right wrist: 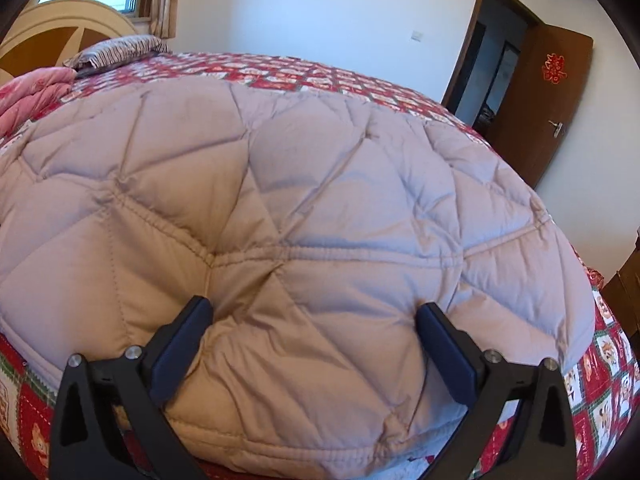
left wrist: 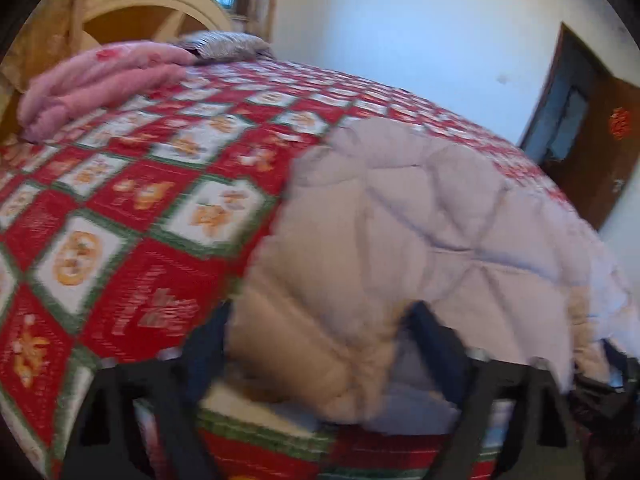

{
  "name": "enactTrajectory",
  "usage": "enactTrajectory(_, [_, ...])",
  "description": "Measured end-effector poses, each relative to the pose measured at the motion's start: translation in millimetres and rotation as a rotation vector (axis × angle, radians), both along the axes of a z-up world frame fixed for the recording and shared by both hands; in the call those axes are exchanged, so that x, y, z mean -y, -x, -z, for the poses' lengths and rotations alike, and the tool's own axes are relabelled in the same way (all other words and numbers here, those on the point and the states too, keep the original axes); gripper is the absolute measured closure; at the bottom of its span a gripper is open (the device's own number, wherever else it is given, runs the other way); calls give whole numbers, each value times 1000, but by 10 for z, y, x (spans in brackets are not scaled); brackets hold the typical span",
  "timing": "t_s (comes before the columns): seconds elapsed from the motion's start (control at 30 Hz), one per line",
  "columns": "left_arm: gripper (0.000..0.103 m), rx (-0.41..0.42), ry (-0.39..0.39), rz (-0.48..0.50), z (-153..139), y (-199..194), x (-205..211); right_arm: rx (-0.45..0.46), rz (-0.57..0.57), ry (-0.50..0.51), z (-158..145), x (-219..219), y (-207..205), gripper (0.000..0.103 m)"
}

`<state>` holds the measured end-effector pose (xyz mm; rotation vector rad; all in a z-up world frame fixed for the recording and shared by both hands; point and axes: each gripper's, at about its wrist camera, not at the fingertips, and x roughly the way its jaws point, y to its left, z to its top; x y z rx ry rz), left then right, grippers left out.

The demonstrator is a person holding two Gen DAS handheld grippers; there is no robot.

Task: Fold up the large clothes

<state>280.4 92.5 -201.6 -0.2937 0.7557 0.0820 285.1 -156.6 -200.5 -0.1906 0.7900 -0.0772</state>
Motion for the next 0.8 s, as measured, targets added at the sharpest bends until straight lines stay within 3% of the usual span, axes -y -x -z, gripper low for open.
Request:
enactTrajectory(0.13, [29, -28, 79, -21, 62, -67, -45, 20, 0, -19, 11, 24, 34, 0])
enactTrajectory(0.2, [41, -26, 114, -20, 67, -65, -56, 25, -1, -23, 10, 31, 51, 0])
enactTrajectory(0.27, [65, -17, 109, 12, 29, -52, -11, 25, -2, -29, 13, 47, 71, 0])
enactTrajectory(0.37, [78, 11, 99, 47, -103, 5, -9, 17, -6, -47, 11, 77, 94, 0])
enactTrajectory(0.7, [83, 123, 196, 46, -479, 475, -513, 26, -3, 36, -24, -346, 288, 2])
enactTrajectory(0.8, [84, 161, 174, 13, -615, 620, -755, 39, -40, 49, -19, -639, 352, 2])
